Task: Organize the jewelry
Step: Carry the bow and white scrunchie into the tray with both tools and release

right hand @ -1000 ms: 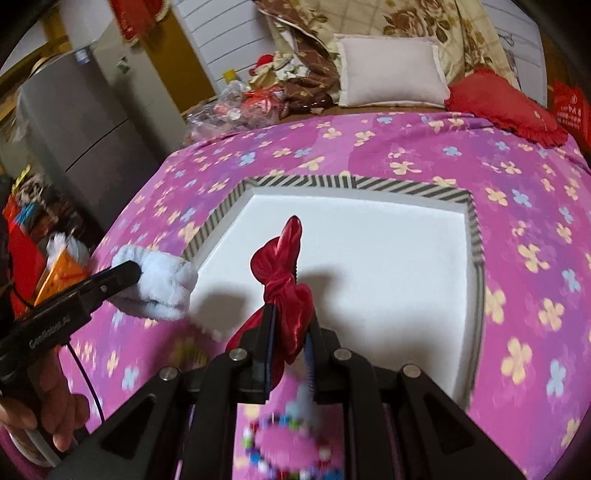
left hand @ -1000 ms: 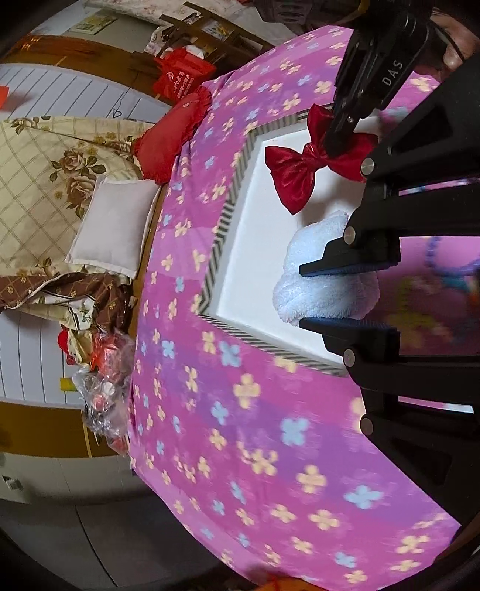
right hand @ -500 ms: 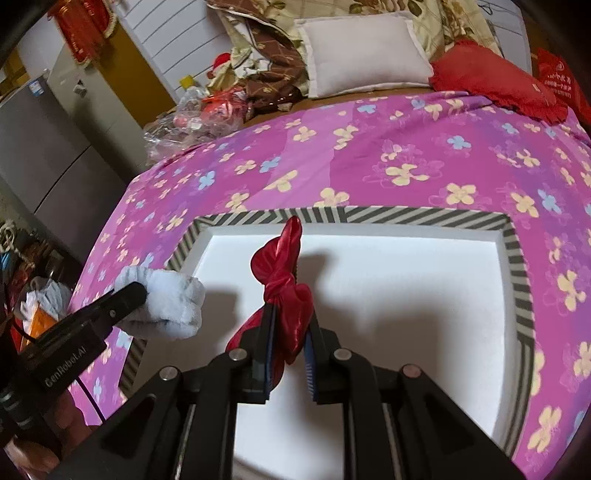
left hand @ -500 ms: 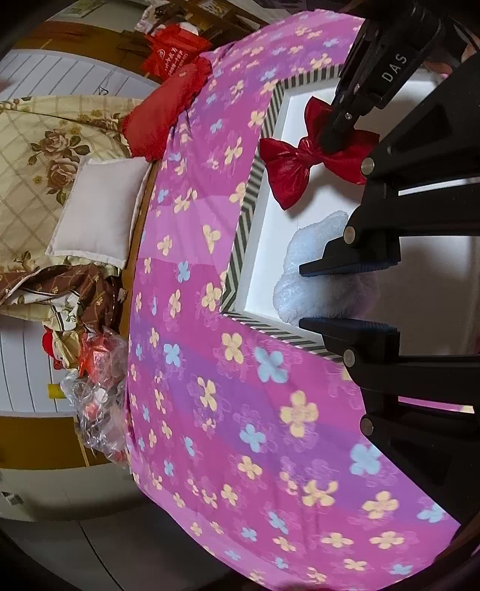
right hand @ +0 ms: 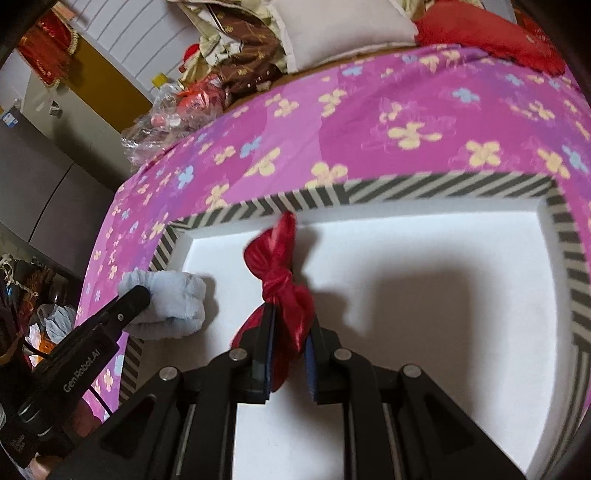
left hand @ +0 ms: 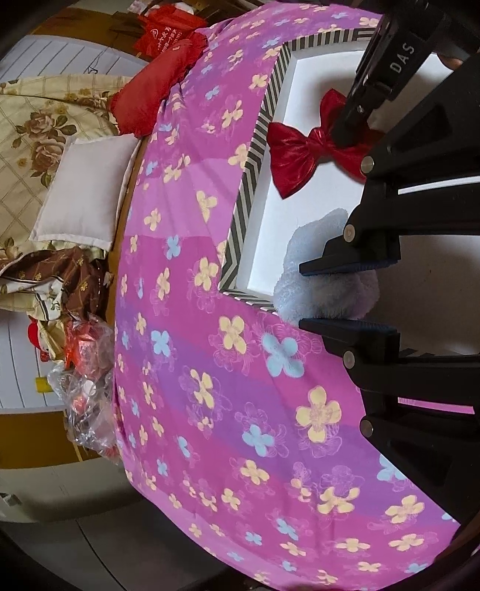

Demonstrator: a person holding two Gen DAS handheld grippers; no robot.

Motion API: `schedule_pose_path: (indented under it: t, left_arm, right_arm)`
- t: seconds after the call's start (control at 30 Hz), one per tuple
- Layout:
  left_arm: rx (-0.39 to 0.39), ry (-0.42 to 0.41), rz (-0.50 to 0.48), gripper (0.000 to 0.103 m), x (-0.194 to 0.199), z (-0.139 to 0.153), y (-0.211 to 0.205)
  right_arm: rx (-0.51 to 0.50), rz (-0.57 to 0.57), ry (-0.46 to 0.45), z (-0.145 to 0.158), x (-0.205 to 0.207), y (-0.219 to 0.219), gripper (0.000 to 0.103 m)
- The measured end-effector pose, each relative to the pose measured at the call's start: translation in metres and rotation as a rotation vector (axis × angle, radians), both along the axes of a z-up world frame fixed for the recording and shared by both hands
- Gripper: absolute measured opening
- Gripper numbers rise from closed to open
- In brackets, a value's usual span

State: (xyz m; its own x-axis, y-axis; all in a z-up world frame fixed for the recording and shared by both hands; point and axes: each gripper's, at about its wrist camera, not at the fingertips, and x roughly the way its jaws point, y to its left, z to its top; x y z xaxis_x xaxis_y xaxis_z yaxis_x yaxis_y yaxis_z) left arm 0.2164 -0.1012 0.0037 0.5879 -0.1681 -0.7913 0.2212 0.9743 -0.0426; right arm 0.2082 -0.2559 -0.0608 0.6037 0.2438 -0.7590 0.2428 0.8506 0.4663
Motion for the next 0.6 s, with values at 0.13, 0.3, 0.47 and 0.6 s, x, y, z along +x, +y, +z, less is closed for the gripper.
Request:
schedule_pose_path:
  t: [0.13, 0.3, 0.47, 0.6]
  left_arm:
    - [0.024, 0.003, -0.011, 0.021, -0.004, -0.001, -0.003]
    - [0.001, 0.040, -0.018, 0.022, -0.015, -0.005, 0.002]
    - [-0.022, 0.076, -0.006, 0.022, -0.025, -0.004, 0.007]
    - [-0.050, 0.089, 0.072, 0.022, -0.014, 0.000, 0.015]
  right_arm:
    - [0.006, 0.014, 0.005, -0.001, 0.006, 0.005, 0.014]
    - [0.017, 0.034, 0.016, -0.003, 0.006, 0.008, 0.019]
    - [0.045, 0.041, 0.017, -0.001, 0.003, 0.008, 0.039]
    - [0.055, 0.064, 0.006, 0.003, 0.009, 0.012, 0.047]
